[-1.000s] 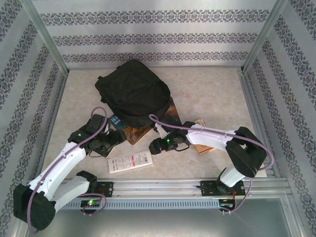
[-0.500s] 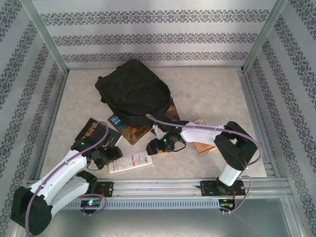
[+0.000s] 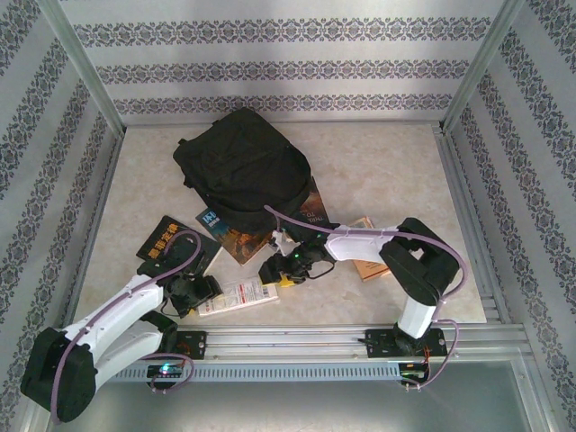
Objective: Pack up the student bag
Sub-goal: Pick up the loose stationery from the bottom-center of the table.
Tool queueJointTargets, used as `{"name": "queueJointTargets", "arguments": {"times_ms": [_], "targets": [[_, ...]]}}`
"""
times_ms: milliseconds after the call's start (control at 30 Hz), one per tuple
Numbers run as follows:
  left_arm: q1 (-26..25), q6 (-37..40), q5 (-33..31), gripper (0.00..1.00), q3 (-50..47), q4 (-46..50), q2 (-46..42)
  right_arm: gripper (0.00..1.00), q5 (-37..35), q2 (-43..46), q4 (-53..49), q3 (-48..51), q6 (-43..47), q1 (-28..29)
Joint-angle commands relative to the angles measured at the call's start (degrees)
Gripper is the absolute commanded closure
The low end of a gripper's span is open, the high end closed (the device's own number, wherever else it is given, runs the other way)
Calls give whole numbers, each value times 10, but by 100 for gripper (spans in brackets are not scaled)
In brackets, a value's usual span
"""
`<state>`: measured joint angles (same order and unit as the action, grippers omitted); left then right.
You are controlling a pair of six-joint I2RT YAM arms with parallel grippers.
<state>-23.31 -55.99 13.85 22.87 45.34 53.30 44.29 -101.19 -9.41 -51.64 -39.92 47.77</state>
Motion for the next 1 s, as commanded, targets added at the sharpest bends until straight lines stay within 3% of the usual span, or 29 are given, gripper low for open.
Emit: {"name": "queueJointTargets", "arguments": {"times_ms": [0, 133, 333, 633, 833, 967], "targets": [[-7, -7, 24, 28, -43, -102, 13, 39, 61, -21, 79, 11, -49, 1], [-7, -4, 28, 28, -47, -117, 12, 43, 63, -43, 94, 9, -56, 1], [-7, 1, 28, 28, -47, -119, 14, 60, 0, -53, 43, 5, -27, 0], [-7, 3, 23, 29, -45, -115, 13, 59, -116, 8, -78, 10, 35, 1], [-7, 6, 32, 30, -47, -127, 12, 53, -80, -1, -58, 13, 31, 3], [-8, 8, 42, 32, -49, -141, 13, 56, 22, -47, 28, 9, -2, 13]]}}
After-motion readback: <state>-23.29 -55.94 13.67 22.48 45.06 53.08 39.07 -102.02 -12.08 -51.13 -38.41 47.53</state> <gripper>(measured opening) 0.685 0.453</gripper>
